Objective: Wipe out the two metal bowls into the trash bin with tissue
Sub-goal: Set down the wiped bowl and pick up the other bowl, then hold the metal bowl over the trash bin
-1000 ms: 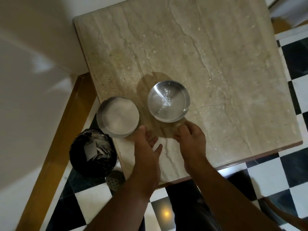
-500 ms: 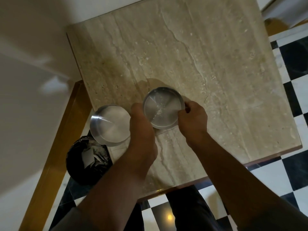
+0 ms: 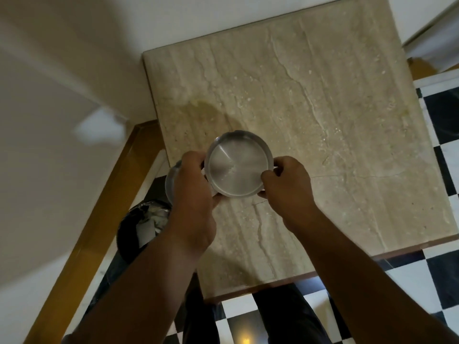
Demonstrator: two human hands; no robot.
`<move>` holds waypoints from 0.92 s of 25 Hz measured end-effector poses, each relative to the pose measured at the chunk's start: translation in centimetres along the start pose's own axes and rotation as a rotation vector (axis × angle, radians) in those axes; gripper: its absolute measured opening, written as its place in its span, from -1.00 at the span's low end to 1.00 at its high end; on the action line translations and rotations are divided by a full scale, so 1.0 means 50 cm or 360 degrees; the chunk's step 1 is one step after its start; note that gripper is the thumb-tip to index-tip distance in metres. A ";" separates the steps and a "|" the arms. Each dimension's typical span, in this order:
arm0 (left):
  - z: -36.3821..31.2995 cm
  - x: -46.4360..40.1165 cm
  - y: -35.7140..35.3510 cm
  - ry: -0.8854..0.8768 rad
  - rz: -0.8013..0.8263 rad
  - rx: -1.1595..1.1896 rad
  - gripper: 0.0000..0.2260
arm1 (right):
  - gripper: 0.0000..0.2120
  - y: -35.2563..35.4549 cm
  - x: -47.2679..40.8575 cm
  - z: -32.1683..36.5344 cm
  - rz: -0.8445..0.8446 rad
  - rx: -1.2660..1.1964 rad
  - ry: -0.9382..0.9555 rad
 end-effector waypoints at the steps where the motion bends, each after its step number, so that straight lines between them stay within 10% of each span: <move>1: -0.004 0.002 0.027 -0.0007 -0.0018 -0.0015 -0.68 | -0.66 -0.017 0.010 0.009 0.0038 0.0012 0.0025; 10: 0.032 0.023 0.315 0.0015 -0.0270 0.0099 -0.77 | -0.88 -0.265 0.134 0.028 0.0448 0.0262 0.0241; 23: 0.204 -0.004 0.585 0.0249 -0.0513 0.0263 -0.77 | -0.62 -0.537 0.217 -0.092 0.0821 0.0415 0.0059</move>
Point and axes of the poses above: each hand's wrist, its own x-axis away from the middle knuckle, its own y-axis out of the back of the hand, z = x × y, the point moved 5 cm from there along -x, towards the middle knuckle, and after that the axes turned 3 degrees about -x, right-handed, at the moved point
